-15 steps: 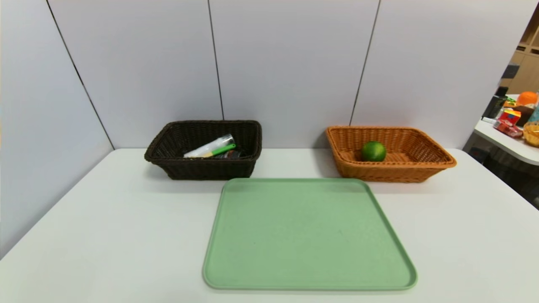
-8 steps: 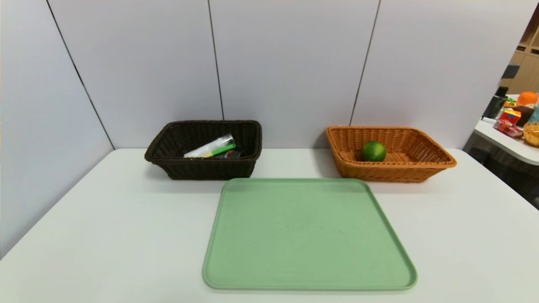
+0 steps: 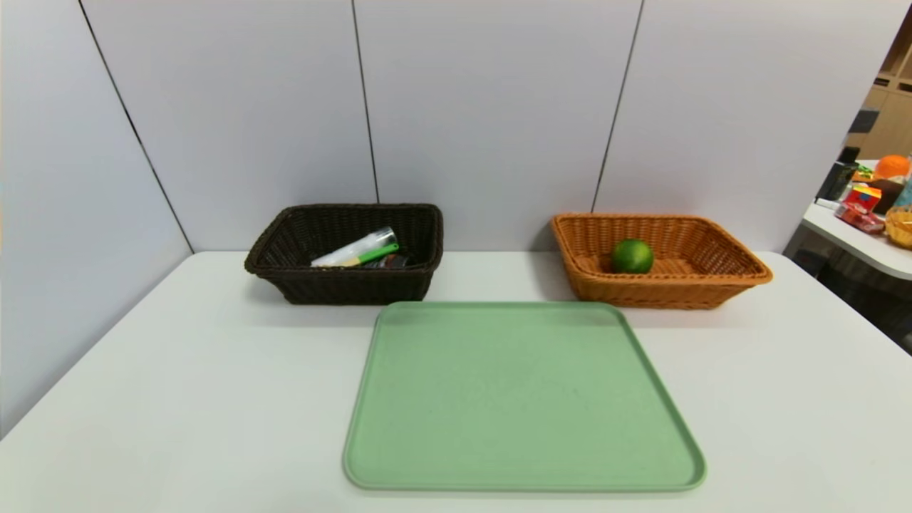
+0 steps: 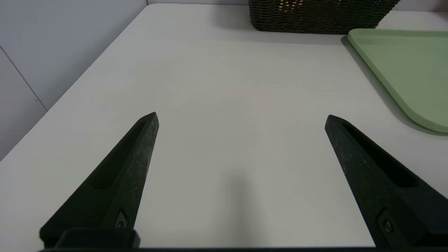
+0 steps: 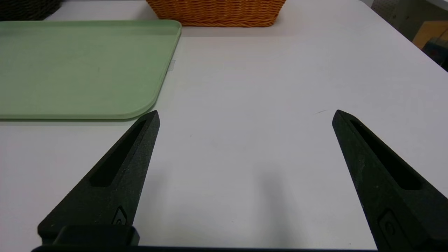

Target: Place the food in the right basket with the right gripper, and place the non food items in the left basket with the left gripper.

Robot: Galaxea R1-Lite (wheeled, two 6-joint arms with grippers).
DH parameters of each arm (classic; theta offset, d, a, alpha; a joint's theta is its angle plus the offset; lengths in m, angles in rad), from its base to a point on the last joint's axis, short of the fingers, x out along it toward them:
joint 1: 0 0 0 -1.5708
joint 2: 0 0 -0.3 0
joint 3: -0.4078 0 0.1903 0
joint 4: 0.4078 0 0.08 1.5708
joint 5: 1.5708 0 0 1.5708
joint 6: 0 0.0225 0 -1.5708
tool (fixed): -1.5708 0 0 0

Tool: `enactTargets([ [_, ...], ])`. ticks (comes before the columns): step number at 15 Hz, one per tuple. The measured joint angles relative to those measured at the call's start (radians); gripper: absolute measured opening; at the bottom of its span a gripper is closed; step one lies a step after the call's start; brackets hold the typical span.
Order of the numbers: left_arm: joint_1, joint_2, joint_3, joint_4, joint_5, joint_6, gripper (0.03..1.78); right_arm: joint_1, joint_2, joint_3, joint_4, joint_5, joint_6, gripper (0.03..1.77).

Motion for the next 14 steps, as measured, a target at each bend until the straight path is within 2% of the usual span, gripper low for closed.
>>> enactTargets([
  [14,0.0,0.0,0.0,-0.005,0.002,-0.028,1.69,0.0,0.0,0.003,-0.008,0.001,0.005,1.7],
])
